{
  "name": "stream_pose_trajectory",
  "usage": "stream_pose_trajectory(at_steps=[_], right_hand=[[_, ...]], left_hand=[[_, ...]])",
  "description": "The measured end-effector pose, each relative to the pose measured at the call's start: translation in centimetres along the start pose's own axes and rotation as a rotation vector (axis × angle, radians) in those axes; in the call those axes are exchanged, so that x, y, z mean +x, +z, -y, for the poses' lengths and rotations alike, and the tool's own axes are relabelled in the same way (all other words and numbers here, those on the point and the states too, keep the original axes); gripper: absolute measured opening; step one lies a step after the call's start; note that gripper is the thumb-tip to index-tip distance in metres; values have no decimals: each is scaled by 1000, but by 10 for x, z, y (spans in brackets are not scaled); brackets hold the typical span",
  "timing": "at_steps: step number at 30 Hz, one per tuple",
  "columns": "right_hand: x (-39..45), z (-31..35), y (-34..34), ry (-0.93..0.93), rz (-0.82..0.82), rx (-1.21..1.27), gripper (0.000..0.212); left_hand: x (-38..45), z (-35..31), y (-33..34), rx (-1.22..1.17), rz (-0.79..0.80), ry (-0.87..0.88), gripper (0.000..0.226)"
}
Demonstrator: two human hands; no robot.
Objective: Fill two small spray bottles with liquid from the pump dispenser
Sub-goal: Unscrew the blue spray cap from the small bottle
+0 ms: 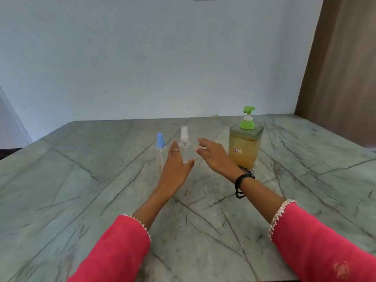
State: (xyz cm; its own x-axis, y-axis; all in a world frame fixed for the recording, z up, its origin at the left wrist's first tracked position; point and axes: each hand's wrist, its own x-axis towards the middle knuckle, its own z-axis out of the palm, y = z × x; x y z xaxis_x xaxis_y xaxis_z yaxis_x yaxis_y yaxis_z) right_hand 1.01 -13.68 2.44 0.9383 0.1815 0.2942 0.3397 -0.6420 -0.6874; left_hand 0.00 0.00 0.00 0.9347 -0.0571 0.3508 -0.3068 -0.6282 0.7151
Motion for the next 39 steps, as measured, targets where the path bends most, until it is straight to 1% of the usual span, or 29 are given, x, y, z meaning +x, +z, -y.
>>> stream_pose_trajectory(at_steps=[4,6,12,15,18,22,26,30,33,34,37,39], right_hand=[[6,8,3,3,-22,121,45],[8,11,5,3,-23,180,44],[4,10,6,-27,-66,245,42],[0,6,6,-19,-105,267,41],[-3,3,5,-16,-166,250,39],[-6,3,4,-35,-284,155,37],[-6,3,4,-82,-326,148,33],[-5,1,1,-104,-303,242,28],[-3,0,-4,-102,-225,343,25],[-2,-2,-7,-110,-178,386,27],[1,-7,-15,-147,-30,504,45],[0,-9,-18,-150,0,527,52]], left_hand=[[9,4,1,-44,44,-52,80],[13,4,4,-58,35,-60,79],[14,6,11,-87,-72,-16,62],[11,4,12,-115,-121,-26,46],[9,-2,11,-176,-124,-25,33],[4,-8,11,-187,-90,-8,32],[-2,-14,12,-219,-62,23,32],[-6,-19,9,-240,-30,-3,35],[-3,-19,5,-254,-8,-16,37],[-3,-18,4,-263,-8,-21,37],[-3,-17,2,-290,-8,-29,36],[-4,-17,4,-286,0,-21,35]])
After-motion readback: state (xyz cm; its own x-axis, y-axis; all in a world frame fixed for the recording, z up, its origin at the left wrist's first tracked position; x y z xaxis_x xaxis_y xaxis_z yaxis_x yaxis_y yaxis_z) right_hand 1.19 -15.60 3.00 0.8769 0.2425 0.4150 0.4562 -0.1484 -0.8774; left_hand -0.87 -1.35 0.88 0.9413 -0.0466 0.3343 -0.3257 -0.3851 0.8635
